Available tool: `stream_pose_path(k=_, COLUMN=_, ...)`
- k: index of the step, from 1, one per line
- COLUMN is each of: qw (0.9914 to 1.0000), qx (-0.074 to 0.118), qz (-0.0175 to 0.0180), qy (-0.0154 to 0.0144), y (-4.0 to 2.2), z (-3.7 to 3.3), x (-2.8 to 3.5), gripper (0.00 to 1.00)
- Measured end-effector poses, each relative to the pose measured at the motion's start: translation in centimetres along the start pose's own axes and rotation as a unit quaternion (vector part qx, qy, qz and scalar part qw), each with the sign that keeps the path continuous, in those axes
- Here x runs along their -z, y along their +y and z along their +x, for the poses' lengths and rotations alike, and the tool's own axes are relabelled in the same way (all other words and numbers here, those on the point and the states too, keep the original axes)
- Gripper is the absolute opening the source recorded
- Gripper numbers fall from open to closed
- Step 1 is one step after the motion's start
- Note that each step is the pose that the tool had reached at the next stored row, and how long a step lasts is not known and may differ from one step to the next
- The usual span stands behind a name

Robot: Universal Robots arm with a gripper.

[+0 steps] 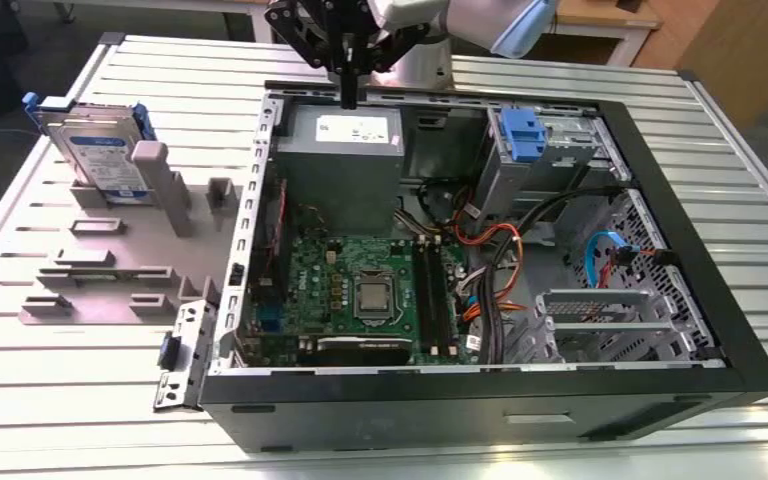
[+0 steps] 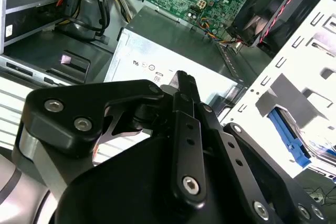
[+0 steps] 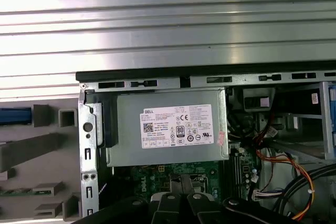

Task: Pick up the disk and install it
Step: 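Reach for the disk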

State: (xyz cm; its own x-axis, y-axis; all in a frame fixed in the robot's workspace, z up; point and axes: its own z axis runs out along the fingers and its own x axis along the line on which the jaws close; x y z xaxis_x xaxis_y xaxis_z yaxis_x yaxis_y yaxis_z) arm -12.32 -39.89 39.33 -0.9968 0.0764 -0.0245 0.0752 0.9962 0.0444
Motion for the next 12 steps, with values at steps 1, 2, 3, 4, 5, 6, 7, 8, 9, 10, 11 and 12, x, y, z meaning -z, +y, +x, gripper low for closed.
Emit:
stream_pose_path(k=1, qw=1.0, qx=0.0, qz=0.0, qy=0.0, y=0.0, z=0.05, x=0.0, gripper=0.11)
stream_pose_path(k=2, qw=1.0, qx=0.0, qz=0.0, qy=0.0, y=-0.01, z=0.09, x=0.0, gripper=0.11)
stream_pose_path(k=3, qw=1.0, qx=0.0, qz=0.0, qy=0.0, y=-0.01, z=0.14, x=0.0, gripper=0.11)
stream_pose_path(k=4, qw=1.0, qx=0.0, qz=0.0, qy=0.0, y=-0.02, z=0.18, x=0.0, gripper=0.11)
stream_pose_path(k=5, qw=1.0, qx=0.0, qz=0.0, qy=0.0, y=-0.02, z=0.23, x=0.0, gripper=0.11)
stream_pose_path(k=6, qw=1.0, qx=0.0, qz=0.0, qy=0.0, y=-0.02, z=0.27, x=0.0, gripper=0.11)
stream_pose_path(k=7, qw=1.0, qx=0.0, qz=0.0, qy=0.0, y=-0.03, z=0.32, x=0.0, gripper=0.11)
stream_pose_path(k=8, qw=1.0, qx=0.0, qz=0.0, qy=0.0, y=-0.03, z=0.36, x=0.0, gripper=0.11)
stream_pose_path(k=9, qw=1.0, qx=0.0, qz=0.0, qy=0.0, y=-0.03, z=0.4, x=0.0, gripper=0.11)
stream_pose_path(k=10, qw=1.0, qx=0.0, qz=0.0, qy=0.0, y=-0.03, z=0.44, x=0.0, gripper=0.11)
stream_pose_path(k=11, qw=1.0, qx=0.0, qz=0.0, qy=0.0, y=-0.04, z=0.47, x=0.0, gripper=0.11)
stream_pose_path(k=12, qw=1.0, qx=0.0, qz=0.0, qy=0.0, y=-0.04, z=0.5, x=0.0, gripper=0.11)
